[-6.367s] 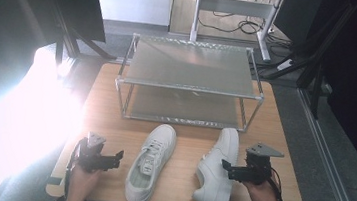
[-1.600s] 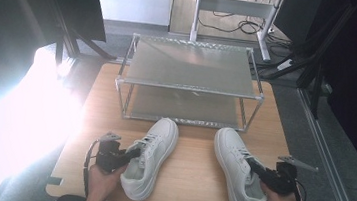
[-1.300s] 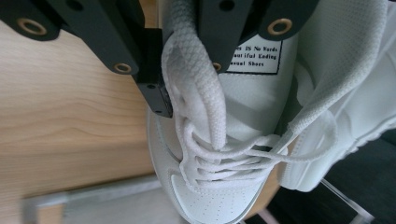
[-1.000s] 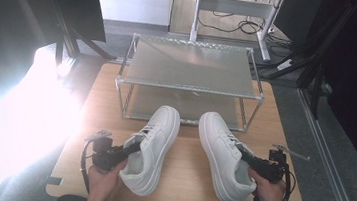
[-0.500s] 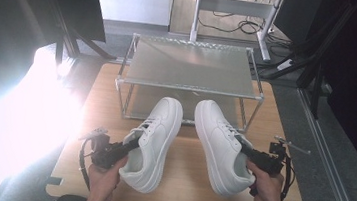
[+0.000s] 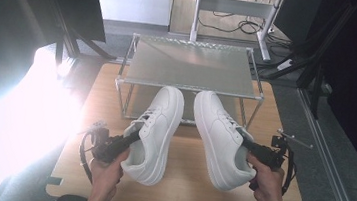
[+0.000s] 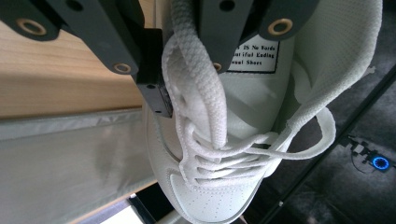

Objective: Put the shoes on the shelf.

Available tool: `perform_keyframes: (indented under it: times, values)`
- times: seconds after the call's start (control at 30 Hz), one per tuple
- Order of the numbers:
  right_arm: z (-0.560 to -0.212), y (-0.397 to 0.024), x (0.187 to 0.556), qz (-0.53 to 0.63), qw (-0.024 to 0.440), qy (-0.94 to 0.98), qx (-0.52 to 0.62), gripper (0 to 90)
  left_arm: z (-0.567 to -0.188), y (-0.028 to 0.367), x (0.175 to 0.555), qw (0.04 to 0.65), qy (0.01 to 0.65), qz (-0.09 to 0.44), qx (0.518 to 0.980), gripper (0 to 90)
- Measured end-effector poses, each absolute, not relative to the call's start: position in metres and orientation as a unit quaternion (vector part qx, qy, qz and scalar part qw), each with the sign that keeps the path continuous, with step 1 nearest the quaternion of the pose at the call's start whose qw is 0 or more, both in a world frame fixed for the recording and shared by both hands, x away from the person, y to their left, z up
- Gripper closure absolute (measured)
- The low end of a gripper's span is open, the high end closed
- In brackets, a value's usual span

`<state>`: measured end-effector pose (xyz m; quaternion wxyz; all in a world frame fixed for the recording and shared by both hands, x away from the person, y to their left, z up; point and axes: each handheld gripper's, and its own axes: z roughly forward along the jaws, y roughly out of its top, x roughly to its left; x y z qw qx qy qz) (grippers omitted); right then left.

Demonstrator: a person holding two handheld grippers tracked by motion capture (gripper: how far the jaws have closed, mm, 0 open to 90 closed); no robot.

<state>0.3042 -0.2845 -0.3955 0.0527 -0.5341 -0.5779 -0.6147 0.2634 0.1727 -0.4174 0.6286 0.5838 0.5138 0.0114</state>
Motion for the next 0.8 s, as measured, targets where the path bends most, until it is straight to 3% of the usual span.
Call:
perform_keyframes:
  times: [0.8]
  values:
    - [-0.358, -0.265, 0.339, -0.652, 0.081, -0.525, -0.54, 84.0, -0.384, 0.166, 0.296, 0.66, 0.518, 0.018, 0.543, 84.2]
